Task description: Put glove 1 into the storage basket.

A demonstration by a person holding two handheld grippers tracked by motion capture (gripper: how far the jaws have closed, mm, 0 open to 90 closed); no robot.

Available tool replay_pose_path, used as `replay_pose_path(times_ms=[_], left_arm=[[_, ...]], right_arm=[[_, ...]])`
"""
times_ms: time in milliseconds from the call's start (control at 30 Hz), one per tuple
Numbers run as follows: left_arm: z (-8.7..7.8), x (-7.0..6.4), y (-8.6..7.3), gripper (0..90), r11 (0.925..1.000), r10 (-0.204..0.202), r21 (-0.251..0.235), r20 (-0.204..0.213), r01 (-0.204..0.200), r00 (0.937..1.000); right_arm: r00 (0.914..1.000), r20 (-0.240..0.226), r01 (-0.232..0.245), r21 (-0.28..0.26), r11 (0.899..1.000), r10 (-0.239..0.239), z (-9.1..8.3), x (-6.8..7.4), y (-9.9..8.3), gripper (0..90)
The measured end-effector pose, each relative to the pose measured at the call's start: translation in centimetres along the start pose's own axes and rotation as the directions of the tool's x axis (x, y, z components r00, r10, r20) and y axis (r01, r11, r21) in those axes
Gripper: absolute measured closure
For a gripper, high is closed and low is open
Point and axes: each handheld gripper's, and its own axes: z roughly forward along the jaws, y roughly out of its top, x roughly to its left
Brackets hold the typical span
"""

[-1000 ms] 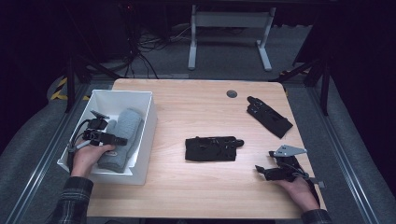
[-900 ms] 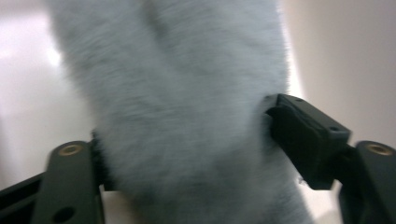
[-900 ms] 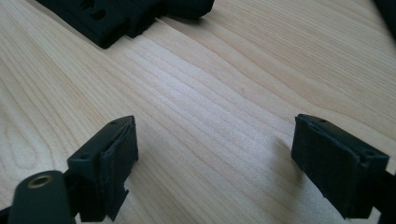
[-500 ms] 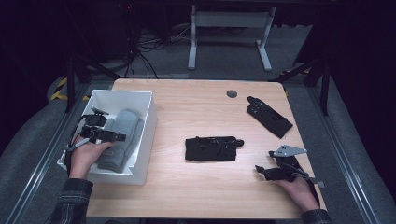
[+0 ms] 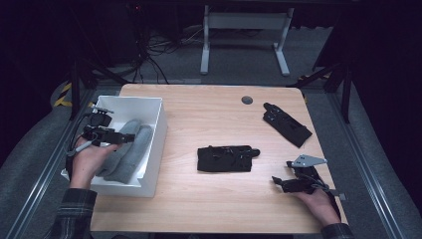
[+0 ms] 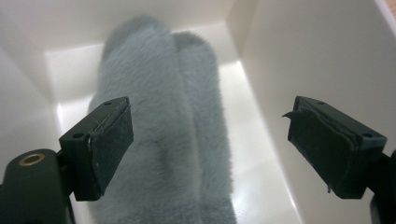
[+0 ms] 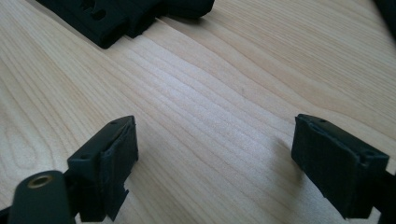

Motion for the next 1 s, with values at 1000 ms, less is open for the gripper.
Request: replay_pose_path(times_ms=[1000], left_arm=[[2.6,-16.0,2.5,15.1,0.9463,0.319,-0.141,0.263,-0.291,0.9105]], right_arm=[[1.0,-0.001,0.0,-0.002,1.0,0.0,0.0,0.1,0.0,15.2]])
